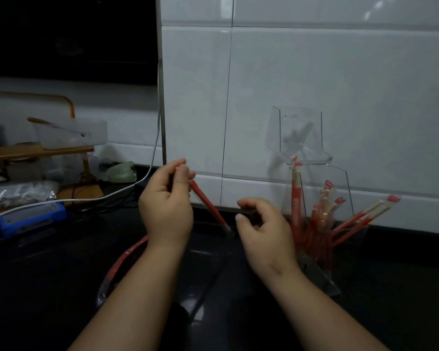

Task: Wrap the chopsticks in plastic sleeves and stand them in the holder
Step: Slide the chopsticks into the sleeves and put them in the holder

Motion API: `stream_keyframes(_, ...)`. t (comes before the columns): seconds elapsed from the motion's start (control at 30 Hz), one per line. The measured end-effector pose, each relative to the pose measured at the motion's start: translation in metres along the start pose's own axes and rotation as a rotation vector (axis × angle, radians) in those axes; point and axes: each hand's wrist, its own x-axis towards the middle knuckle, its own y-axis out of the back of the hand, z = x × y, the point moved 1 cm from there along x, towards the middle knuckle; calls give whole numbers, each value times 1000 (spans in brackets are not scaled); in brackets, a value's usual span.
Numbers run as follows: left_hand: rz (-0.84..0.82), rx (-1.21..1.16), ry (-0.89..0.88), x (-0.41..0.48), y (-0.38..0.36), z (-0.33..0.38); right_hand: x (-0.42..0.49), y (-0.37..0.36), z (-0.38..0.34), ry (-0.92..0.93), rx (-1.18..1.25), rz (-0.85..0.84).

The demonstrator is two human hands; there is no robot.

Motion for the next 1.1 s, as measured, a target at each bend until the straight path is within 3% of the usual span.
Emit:
stream_keyframes(0.23, 191, -188, 284, 16, 4, -19, -4, -4, -1, -84, -255, -288)
stream_keyframes(0.4, 251, -256, 420, 20, 5, -29, -2, 1, -3, -98, -133, -229)
stream_keyframes(0.53, 266, -231, 420, 21, 7, -31, 2, 3, -2, -43, -143, -157)
stream_keyframes(0.77, 249, -352, 437, 23, 2, -31, -4, -5, -1, -72, -210, -337)
stream_keyframes(0.97, 225, -378, 445, 22, 3, -27, -2, 0, -2, 5, -286, -173)
stream_keyframes(1.1, 190, -349, 449, 20, 2, -29, -4, 1, -6, -3, -341, -234)
